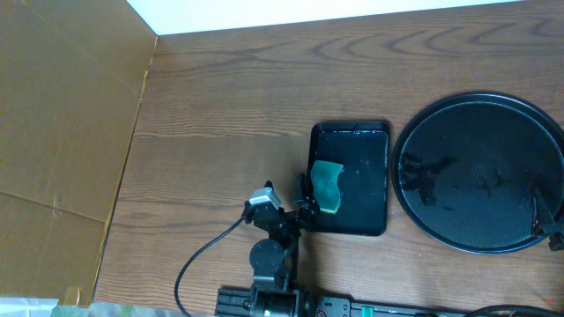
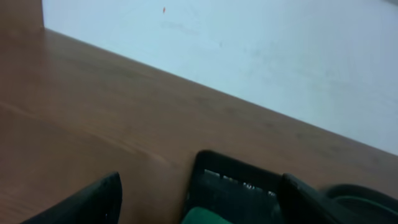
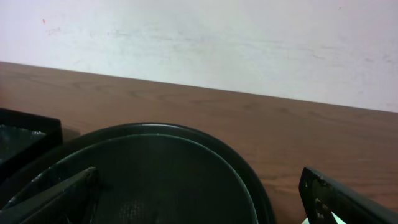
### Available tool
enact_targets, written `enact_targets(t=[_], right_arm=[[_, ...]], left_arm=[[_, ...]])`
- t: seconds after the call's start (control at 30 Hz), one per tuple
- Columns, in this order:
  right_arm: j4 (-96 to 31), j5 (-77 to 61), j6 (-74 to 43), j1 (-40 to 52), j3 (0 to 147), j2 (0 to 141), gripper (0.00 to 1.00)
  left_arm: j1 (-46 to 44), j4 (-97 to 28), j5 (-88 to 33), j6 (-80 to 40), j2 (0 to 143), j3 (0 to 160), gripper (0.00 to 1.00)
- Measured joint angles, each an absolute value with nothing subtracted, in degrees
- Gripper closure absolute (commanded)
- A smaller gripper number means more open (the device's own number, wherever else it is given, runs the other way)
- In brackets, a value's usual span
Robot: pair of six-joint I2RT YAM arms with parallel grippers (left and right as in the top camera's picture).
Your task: Clean dirty plates on tray and stack at the side
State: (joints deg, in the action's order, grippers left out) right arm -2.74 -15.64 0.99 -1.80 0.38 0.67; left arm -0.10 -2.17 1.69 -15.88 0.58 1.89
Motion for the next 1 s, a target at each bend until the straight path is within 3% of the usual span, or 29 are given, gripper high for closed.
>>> enact_targets(t=[1.0], right_arm=[[-2.7, -15.6, 0.9, -1.8, 0.4, 0.7, 0.01]], left_arm=[[-0.1, -2.1, 1.7, -17.0, 0.6, 1.6, 0.20]])
